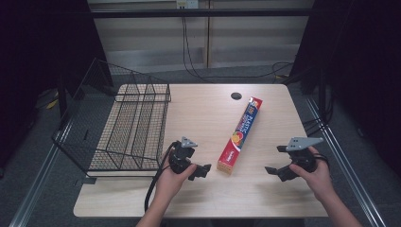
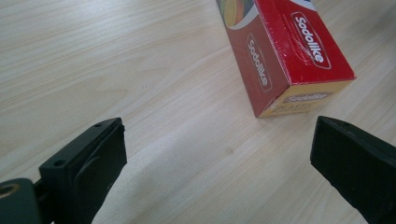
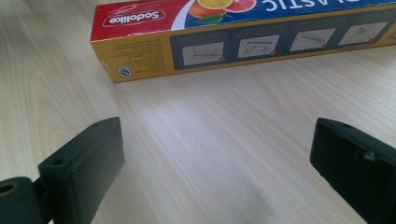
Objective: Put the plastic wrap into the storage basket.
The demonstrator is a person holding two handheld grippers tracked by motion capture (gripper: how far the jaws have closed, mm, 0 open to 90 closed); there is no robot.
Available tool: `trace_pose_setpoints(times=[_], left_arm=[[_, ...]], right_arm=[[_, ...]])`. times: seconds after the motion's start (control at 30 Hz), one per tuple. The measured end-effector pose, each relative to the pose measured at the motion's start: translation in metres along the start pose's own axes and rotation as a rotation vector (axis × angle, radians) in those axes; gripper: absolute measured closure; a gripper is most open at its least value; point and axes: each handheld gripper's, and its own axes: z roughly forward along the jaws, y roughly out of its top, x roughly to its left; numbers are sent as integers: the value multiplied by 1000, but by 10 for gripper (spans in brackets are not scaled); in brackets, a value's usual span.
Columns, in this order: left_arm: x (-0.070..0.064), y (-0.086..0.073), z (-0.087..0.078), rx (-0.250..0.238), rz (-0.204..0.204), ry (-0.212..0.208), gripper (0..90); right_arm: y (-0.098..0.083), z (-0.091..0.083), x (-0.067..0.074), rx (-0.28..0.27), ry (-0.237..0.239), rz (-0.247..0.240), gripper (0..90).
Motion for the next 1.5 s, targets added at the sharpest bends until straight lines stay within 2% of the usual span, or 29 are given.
trace_pose_setpoints(times=[0.13, 0.2, 0.4, 0.53, 0.57, 0.6, 0.7, 0.77, 0.9, 1.03, 1.23, 1.3, 1.47, 1.5], left_arm=[[0, 2, 0, 23, 5, -1, 35], [-1, 3, 0, 28, -6, -10, 35], [-5, 15, 2, 29, -3, -29, 34], [-7, 30, 5, 35, 4, -40, 29], [-8, 33, 8, 22, -4, -41, 29], [-9, 39, 10, 42, -1, -44, 29], [-12, 56, 17, 43, 2, -51, 29], [-13, 60, 18, 41, -1, -52, 29], [-18, 80, 31, 50, -5, -78, 29], [-22, 88, 38, 53, -3, -81, 29], [-26, 105, 56, 94, 6, -66, 41], [-27, 109, 61, 93, 9, -60, 45], [-31, 117, 71, 98, 1, -68, 51], [-32, 119, 77, 106, -2, -76, 55]], right_arm=[[-1, -1, -1, 1, 1, 1, 28], [-1, -1, 0, 2, 1, 5, 28], [-2, -3, 1, -7, -3, 1, 28], [-2, -3, 2, -3, -4, 1, 28], [-3, -2, 1, -1, 1, 0, 28], [-3, -3, 1, -1, -5, 7, 28], [-3, -4, -2, -4, 6, 12, 28], [-4, -4, -3, -4, 3, 19, 28], [-5, -4, -4, -4, -1, 21, 28], [-5, -5, -5, -11, -7, 25, 28], [-6, -6, -7, -13, -8, 26, 28], [-6, -6, -8, -16, -6, 33, 28], [-6, -5, -9, -14, -7, 33, 27], [-6, -6, -9, -16, -7, 34, 27]])
